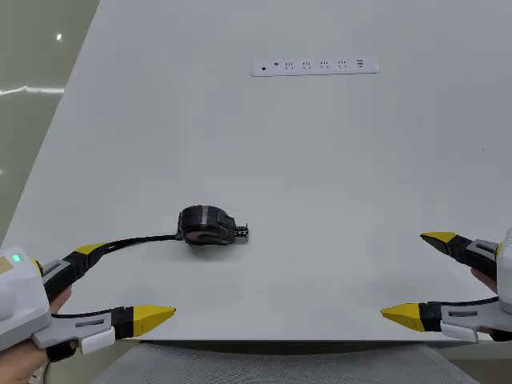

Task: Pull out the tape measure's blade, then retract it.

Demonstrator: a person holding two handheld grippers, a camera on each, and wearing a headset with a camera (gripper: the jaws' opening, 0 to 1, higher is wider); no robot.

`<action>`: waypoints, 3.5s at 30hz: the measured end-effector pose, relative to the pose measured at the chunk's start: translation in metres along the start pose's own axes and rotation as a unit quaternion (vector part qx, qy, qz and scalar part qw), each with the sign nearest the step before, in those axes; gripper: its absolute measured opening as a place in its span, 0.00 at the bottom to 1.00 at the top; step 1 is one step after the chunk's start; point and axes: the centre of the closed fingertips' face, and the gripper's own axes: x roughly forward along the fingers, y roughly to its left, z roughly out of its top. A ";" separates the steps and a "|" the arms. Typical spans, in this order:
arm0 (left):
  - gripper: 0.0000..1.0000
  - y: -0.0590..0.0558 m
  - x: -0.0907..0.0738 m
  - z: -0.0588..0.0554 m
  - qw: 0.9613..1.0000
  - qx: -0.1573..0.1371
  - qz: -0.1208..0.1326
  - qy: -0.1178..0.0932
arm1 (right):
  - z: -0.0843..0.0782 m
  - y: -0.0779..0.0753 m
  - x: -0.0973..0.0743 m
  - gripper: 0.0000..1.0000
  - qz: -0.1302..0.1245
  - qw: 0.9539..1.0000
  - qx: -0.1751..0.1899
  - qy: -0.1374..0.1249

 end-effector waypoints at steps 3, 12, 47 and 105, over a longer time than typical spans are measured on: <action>1.00 0.000 0.000 0.000 1.000 -0.001 0.000 -0.002 | -0.003 0.001 0.001 0.86 0.000 1.000 -0.009 0.009; 1.00 0.000 -0.001 -0.002 1.000 0.002 -0.003 0.001 | -0.005 0.002 0.001 0.86 0.002 1.000 -0.017 0.020; 0.98 -0.001 0.011 0.007 0.999 0.026 -0.034 0.018 | -0.008 -0.004 0.004 0.84 0.011 0.999 -0.023 0.032; 0.56 0.036 0.105 0.009 0.970 0.161 -0.127 0.127 | 0.020 -0.017 0.095 0.66 0.117 0.992 -0.043 0.026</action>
